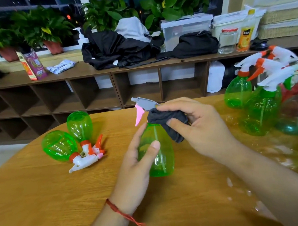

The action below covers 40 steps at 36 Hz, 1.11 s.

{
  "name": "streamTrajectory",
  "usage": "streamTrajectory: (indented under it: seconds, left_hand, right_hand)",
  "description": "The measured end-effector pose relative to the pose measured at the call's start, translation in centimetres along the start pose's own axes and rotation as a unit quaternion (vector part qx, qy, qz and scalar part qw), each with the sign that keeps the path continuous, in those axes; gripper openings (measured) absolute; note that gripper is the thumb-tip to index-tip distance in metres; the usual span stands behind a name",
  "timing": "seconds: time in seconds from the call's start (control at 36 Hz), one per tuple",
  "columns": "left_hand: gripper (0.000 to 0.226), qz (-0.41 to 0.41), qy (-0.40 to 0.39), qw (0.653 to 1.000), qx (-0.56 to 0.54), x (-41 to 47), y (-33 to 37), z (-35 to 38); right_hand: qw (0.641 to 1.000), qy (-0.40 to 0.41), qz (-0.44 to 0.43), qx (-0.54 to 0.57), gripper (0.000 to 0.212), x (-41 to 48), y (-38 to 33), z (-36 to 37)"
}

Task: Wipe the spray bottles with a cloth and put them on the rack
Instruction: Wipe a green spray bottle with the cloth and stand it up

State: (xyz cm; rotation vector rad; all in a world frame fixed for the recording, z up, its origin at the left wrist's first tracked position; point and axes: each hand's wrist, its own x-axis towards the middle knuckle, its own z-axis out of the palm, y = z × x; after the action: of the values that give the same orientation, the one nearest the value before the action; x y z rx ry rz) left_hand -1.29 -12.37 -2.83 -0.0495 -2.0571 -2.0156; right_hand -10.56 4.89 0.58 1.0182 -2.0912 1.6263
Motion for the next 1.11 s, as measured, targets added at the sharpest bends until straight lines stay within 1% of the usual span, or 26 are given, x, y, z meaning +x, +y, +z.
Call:
streamTrajectory:
  seconds: [0.06,0.11,0.22,0.31,0.36,0.39,0.42,0.5,0.61,0.69,0.75,0.83,0.86,0.89,0.92,1.0,1.03,1.11]
  left_hand:
    - [0.060,0.004,-0.002,0.999,0.044,-0.2,0.1,0.0]
    - [0.058,0.001,-0.012,0.997,0.074,-0.4,0.2,0.0]
    - [0.062,0.004,-0.046,0.989,0.142,-0.9,-0.3,0.3]
    - [0.062,0.017,-0.056,0.983,0.174,-0.8,-0.7,0.2]
    - [0.062,0.030,-0.052,0.979,0.195,-0.7,-0.9,0.0]
    - [0.062,0.035,-0.054,0.978,0.200,-0.7,-0.9,0.0]
    - [0.062,0.038,-0.059,0.977,0.202,-0.7,-0.8,-0.1]
    - [0.059,0.036,-0.074,0.977,0.195,-0.8,-0.5,0.1]
    - [0.059,0.036,-0.070,0.976,0.204,-1.0,-0.2,0.2]
    - [0.058,0.029,-0.075,0.978,0.195,-1.2,0.0,0.2]
    - [0.059,0.028,-0.068,0.980,0.184,-1.2,0.1,0.3]
    - [0.061,0.023,-0.057,0.980,0.187,-1.1,-0.3,0.2]
    - [0.061,0.021,-0.057,0.980,0.191,-1.0,-0.3,0.2]
    - [0.060,0.019,-0.059,0.979,0.194,-1.0,-0.4,0.2]
    - [0.059,0.021,-0.058,0.979,0.195,-1.0,-0.4,0.2]
    - [0.054,0.022,-0.058,0.985,0.160,-1.0,-0.3,0.3]
    - [0.052,0.014,-0.057,0.989,0.138,-1.0,-0.2,0.3]
    - [0.051,0.005,-0.046,0.994,0.096,-0.8,0.2,0.1]
  right_hand:
    - [0.999,0.024,-0.019,-0.041,0.043,0.1,-0.5,-0.2]
    - [0.996,0.052,-0.023,-0.074,0.045,0.2,-0.7,-0.4]
    - [0.984,0.081,-0.046,-0.154,0.038,0.2,-0.2,-0.3]
    - [0.976,0.066,-0.095,-0.187,0.036,-0.3,-0.1,0.9]
    - [0.971,0.029,-0.128,-0.201,0.034,-0.4,-0.6,1.4]
    - [0.971,0.020,-0.132,-0.200,0.034,-0.2,-0.7,1.2]
    - [0.971,0.027,-0.130,-0.198,0.033,0.2,-0.7,0.7]
    - [0.969,0.076,-0.110,-0.208,0.033,1.1,-0.6,-0.8]
    - [0.954,0.073,-0.145,-0.253,0.035,0.7,-0.6,-0.1]
    - [0.954,0.081,-0.139,-0.255,0.036,1.1,-0.4,-1.0]
    - [0.956,0.043,-0.137,-0.255,0.037,1.3,-0.4,-1.2]
    - [0.944,-0.077,-0.167,-0.274,0.038,1.0,-0.4,-0.3]
    - [0.939,-0.110,-0.169,-0.279,0.038,0.9,-0.5,-0.2]
    - [0.937,-0.126,-0.166,-0.281,0.038,1.0,-0.6,-0.3]
    - [0.937,-0.125,-0.164,-0.283,0.038,1.2,-0.7,-0.7]
    - [0.934,-0.080,-0.165,-0.308,0.038,1.7,-0.9,-2.1]
    - [0.929,-0.081,-0.162,-0.321,0.038,1.8,-0.7,-2.6]
    - [0.926,-0.129,-0.134,-0.329,0.038,2.3,-0.5,-4.1]
